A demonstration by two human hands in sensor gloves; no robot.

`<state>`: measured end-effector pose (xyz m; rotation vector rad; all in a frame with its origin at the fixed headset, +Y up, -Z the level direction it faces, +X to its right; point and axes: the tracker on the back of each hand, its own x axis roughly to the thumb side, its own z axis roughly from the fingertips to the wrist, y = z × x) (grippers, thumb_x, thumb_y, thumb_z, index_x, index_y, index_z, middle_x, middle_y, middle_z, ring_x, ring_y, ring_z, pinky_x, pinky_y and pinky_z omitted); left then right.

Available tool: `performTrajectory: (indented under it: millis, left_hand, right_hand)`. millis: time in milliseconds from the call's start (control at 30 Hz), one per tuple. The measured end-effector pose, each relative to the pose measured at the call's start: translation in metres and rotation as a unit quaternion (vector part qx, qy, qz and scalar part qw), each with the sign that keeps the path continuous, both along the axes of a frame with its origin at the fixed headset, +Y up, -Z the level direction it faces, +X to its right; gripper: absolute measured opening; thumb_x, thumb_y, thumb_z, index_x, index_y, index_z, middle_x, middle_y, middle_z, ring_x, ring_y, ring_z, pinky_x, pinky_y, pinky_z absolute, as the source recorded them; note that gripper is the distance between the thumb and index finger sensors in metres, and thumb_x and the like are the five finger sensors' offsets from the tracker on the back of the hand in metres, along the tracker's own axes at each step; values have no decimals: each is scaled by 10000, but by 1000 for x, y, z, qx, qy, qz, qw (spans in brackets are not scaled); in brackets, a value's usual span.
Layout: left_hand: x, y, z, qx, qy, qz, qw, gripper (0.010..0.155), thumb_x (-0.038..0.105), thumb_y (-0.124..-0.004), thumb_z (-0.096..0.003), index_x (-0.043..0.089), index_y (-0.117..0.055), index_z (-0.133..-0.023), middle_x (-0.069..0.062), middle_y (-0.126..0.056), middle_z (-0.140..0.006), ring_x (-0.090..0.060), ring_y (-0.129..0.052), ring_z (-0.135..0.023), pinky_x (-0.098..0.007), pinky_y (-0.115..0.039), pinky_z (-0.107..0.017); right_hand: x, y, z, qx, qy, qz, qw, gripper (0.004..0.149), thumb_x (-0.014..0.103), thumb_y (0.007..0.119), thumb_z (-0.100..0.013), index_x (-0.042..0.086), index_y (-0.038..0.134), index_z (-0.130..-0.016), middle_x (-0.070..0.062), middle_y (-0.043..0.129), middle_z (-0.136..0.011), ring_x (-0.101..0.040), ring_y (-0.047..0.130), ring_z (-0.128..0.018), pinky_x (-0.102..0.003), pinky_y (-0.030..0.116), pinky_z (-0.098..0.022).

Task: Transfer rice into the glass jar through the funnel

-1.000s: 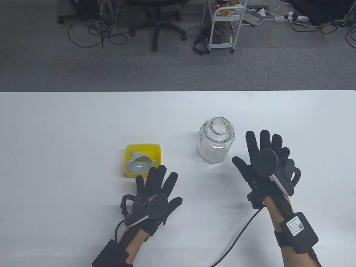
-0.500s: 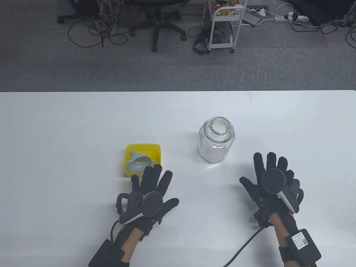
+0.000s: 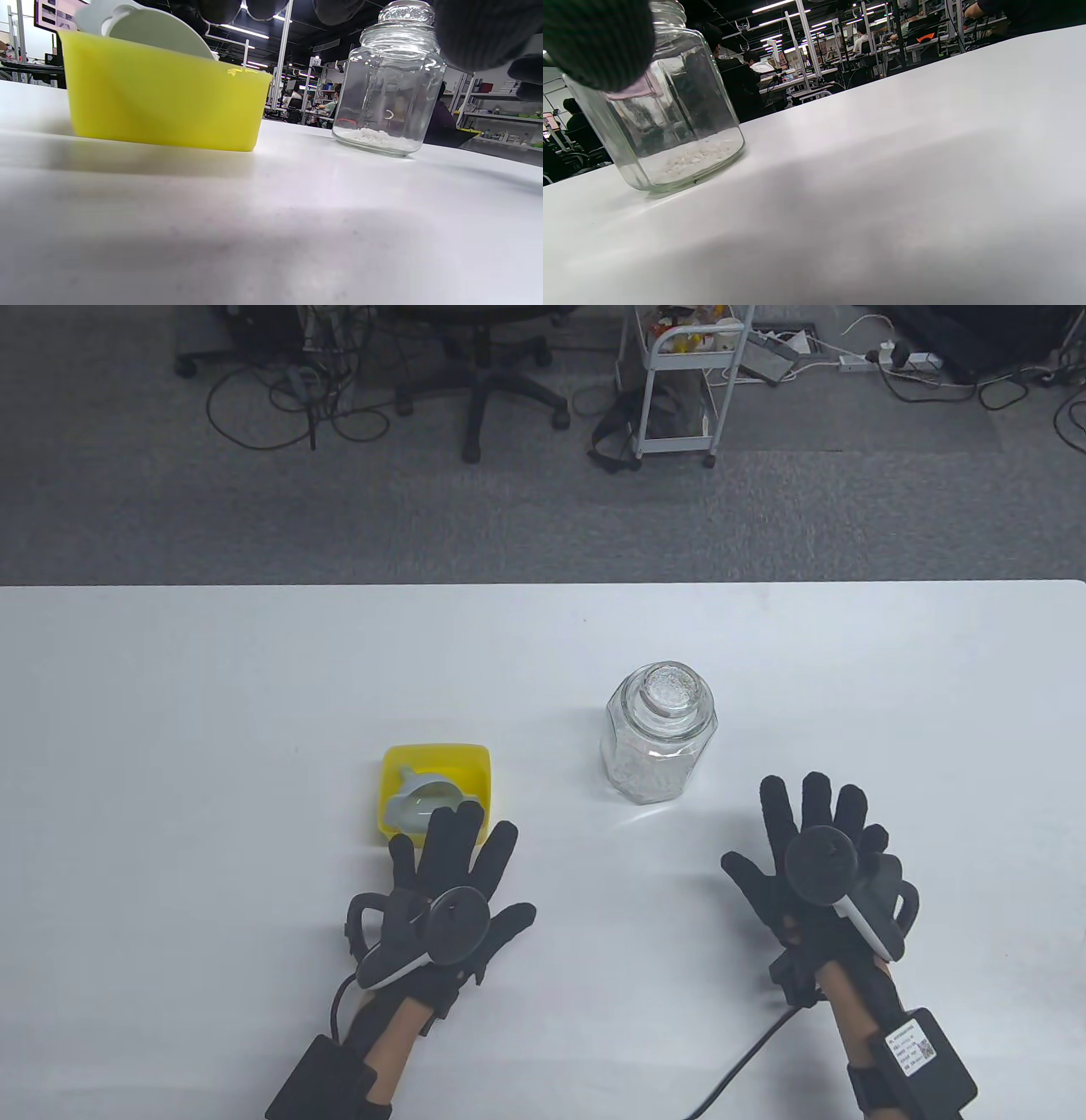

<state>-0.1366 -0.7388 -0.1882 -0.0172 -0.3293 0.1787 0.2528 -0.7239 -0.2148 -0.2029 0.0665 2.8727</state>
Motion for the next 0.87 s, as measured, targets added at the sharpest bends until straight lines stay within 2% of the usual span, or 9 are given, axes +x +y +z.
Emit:
performTrajectory:
  millis: [300,867]
  left_hand:
    - [0,2,1,24,-5,16,1000,880,750,-751,-483,403,-327,-1171,-115,-251,-1300,-441,-325,-1188,-780,-340,-732]
    - [-1,3,1,28,0,12,1000,834,738,-750,-489,418,-383,-1166,-109,-303,-1302,-438,-344,-1192,-771,-358,-739]
  right_hand:
    - [-5,2,2,3,6,1,1000,880,739,731,-340,490,214,-1008,-55,168,-1188,-442,117,-1066,-717,241,-703]
    - [-6,0,2,-17,2,3,1000,871,729,736,-344,490,227,-1009,-56,175,-1187,-444,124,-1067,-718,241,-701]
